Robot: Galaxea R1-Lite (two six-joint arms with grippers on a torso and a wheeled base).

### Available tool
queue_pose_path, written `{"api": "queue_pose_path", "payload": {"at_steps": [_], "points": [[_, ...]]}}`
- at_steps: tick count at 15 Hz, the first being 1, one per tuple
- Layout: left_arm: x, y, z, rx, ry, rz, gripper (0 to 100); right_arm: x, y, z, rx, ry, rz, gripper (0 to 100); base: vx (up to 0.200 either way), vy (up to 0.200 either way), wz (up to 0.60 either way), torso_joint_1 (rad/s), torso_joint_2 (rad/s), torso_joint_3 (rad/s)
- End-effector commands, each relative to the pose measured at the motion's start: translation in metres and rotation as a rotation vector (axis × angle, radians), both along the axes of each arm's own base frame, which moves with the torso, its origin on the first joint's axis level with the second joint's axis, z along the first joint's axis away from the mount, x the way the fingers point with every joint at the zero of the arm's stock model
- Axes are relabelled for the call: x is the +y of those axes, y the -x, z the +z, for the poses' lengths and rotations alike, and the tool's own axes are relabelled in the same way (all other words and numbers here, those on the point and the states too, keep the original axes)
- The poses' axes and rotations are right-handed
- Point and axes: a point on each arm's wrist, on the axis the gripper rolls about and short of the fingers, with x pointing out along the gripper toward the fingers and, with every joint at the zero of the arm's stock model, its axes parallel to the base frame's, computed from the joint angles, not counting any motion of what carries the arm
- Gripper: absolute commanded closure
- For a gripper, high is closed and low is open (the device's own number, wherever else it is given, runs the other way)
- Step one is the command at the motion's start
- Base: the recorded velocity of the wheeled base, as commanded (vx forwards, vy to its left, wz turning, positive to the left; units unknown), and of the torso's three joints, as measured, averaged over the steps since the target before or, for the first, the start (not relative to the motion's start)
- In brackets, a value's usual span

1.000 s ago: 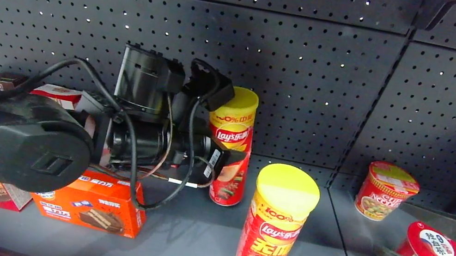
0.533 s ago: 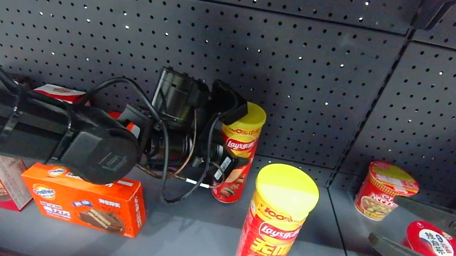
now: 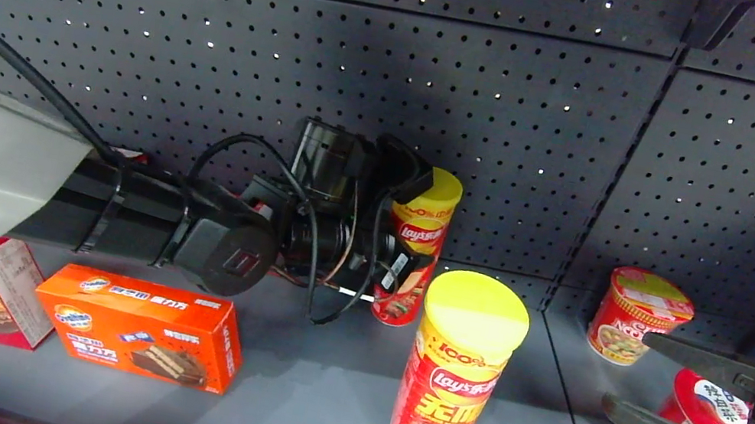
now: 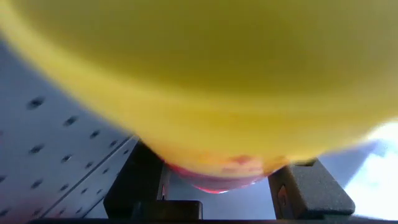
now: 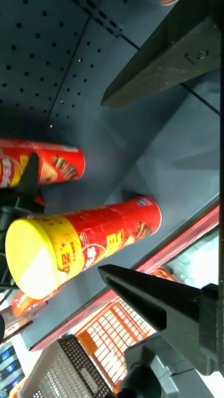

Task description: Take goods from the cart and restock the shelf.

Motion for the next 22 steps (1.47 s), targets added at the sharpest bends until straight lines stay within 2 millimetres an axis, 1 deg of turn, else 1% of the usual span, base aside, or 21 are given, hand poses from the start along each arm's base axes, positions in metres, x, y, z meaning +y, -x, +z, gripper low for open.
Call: {"api": "queue_pose_path", "payload": {"at_steps": [1, 4, 5, 13, 14, 21, 22], "points": [[-0.008, -0.001, -0.006, 0.015, 0.002, -0.010, 100, 0.000, 0.000, -0.001, 0.002, 0.001, 0.000, 0, 0.000, 0.000, 0.00, 0.000, 0.00, 0.000], [-0.018, -0.005, -0.003, 0.013, 0.029, -0.015, 100, 0.000, 0.000, -0.001, 0.005, 0.003, 0.000, 0, 0.000, 0.000, 0.00, 0.000, 0.00, 0.000], [-0.020, -0.006, -0.008, 0.019, 0.024, -0.019, 100, 0.000, 0.000, -0.001, 0.004, 0.002, 0.002, 0, 0.000, 0.000, 0.00, 0.000, 0.00, 0.000], [-0.023, -0.007, -0.013, 0.028, 0.021, -0.022, 100, 0.000, 0.000, -0.005, 0.014, 0.008, 0.002, 0, 0.000, 0.000, 0.00, 0.000, 0.00, 0.000], [-0.024, -0.007, -0.014, 0.031, 0.019, -0.024, 0, 0.000, 0.001, -0.005, 0.015, 0.009, 0.000, 0, 0.000, 0.000, 0.00, 0.000, 0.00, 0.000], [-0.024, -0.005, -0.014, 0.043, 0.034, -0.016, 0, 0.000, 0.001, -0.006, 0.019, 0.012, 0.000, 0, 0.000, 0.000, 0.00, 0.000, 0.00, 0.000], [-0.022, -0.003, -0.011, 0.042, 0.035, -0.014, 0, 0.000, 0.001, -0.007, 0.021, 0.012, 0.000, 0, 0.000, 0.000, 0.00, 0.000, 0.00, 0.000]]}}
